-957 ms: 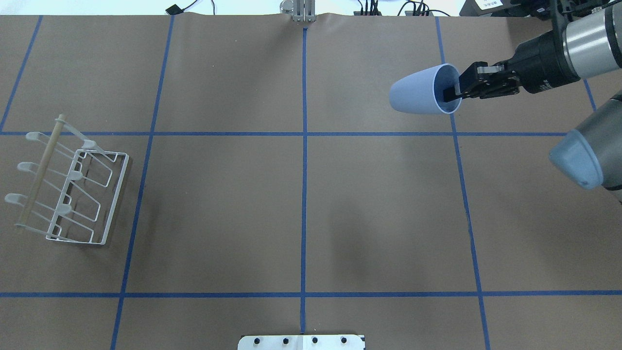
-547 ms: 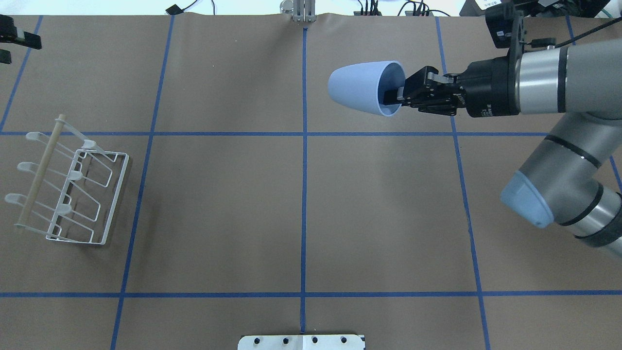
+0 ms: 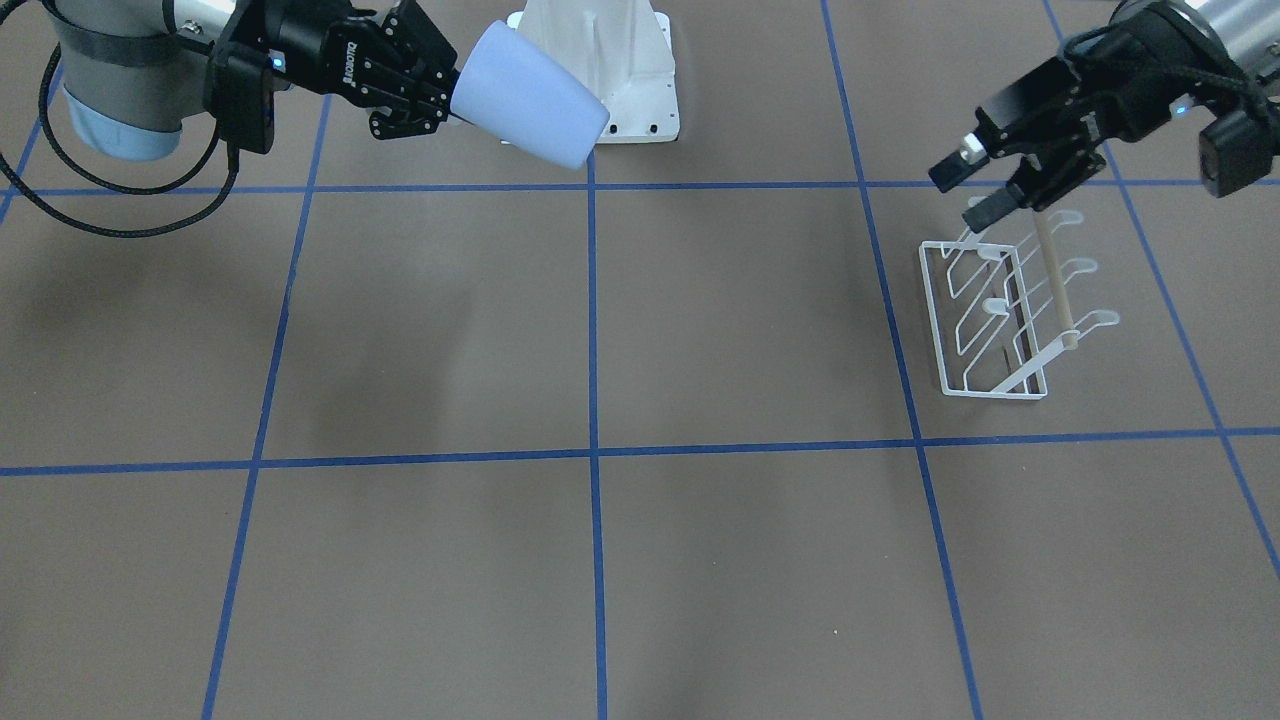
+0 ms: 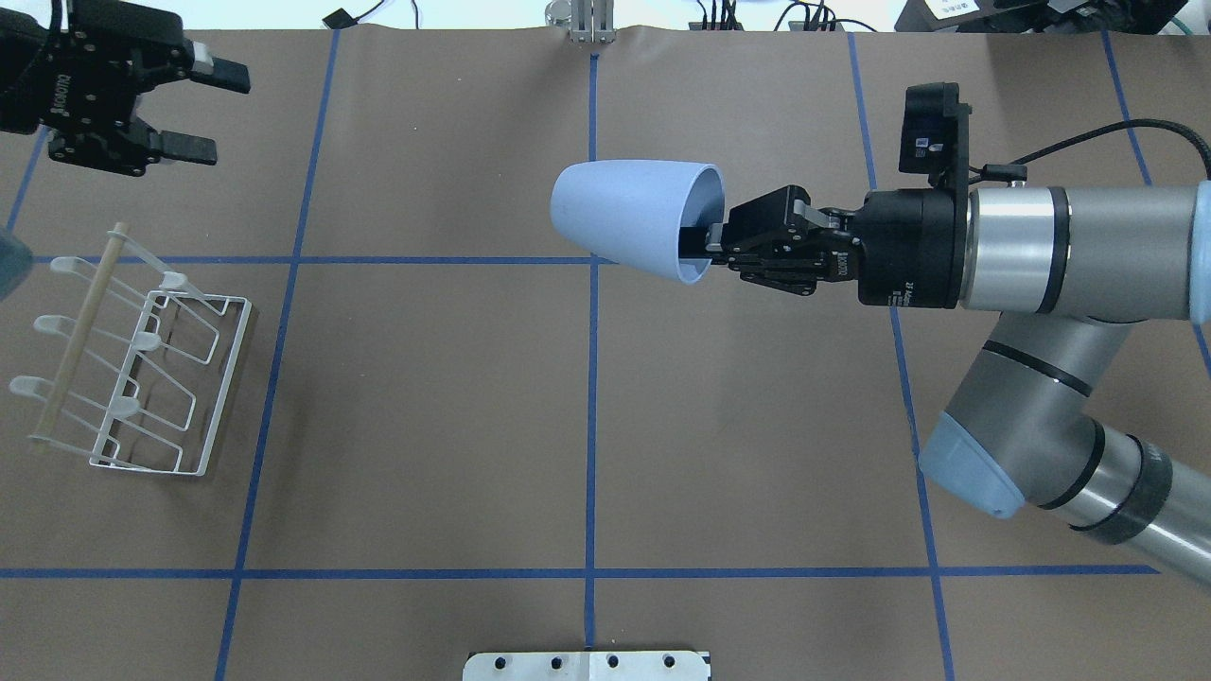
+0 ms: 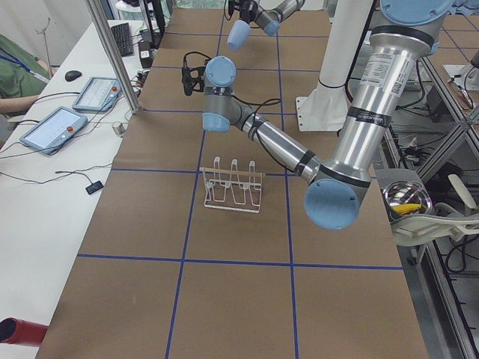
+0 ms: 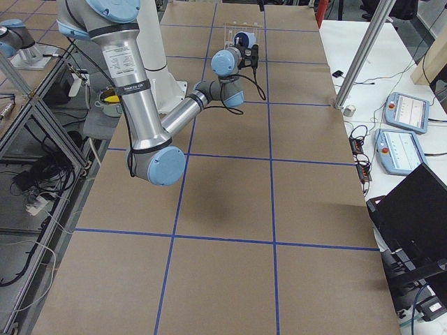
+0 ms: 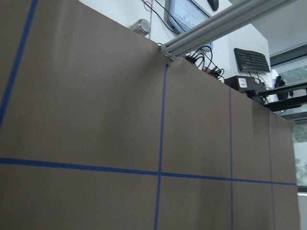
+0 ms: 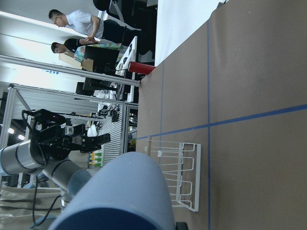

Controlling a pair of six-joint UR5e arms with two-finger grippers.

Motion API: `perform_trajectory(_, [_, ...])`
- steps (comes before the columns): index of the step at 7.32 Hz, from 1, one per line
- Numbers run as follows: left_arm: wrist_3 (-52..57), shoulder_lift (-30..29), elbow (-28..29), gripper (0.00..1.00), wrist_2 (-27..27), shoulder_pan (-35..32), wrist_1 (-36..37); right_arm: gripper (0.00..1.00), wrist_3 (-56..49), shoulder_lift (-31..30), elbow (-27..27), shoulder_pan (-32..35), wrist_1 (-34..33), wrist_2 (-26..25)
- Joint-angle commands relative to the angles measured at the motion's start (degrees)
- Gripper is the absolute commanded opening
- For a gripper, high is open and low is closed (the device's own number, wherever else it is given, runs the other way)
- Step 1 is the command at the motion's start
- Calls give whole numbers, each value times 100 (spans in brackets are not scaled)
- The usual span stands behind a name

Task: Hang cup on cup holder
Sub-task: 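Bring the left gripper to the cup's closed end while the right gripper holds it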

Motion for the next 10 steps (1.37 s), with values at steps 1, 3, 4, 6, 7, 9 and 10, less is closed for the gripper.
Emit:
perform_trajectory(1, [-1245, -335, -48, 98, 804, 605, -778, 0, 34, 4, -15, -146, 578, -114])
perform_trajectory(3, [-2148, -387, -118, 98, 1973, 1195, -1404, 0, 25, 47, 20, -173, 650, -114])
perform_trajectory(4, [-2571, -483, -232, 98, 2492, 1484, -1459, 0, 25, 74, 20, -173, 807, -105])
perform_trajectory(6, [-2663, -563, -461, 98, 2734, 2082, -1459, 0, 51, 74, 38, -312, 949, -35])
perform_trajectory(7, [-2942, -720, -470, 98, 2805, 2328, -1451, 0, 51, 74, 47, -444, 1123, -35])
perform_trajectory(9, [-3190, -827, -462, 98, 2805, 2577, -1451, 0, 60, 74, 82, -515, 1177, 79])
perform_trajectory(10, [-3191, -818, -462, 98, 2805, 2603, -1451, 0, 60, 74, 91, -524, 1247, 106])
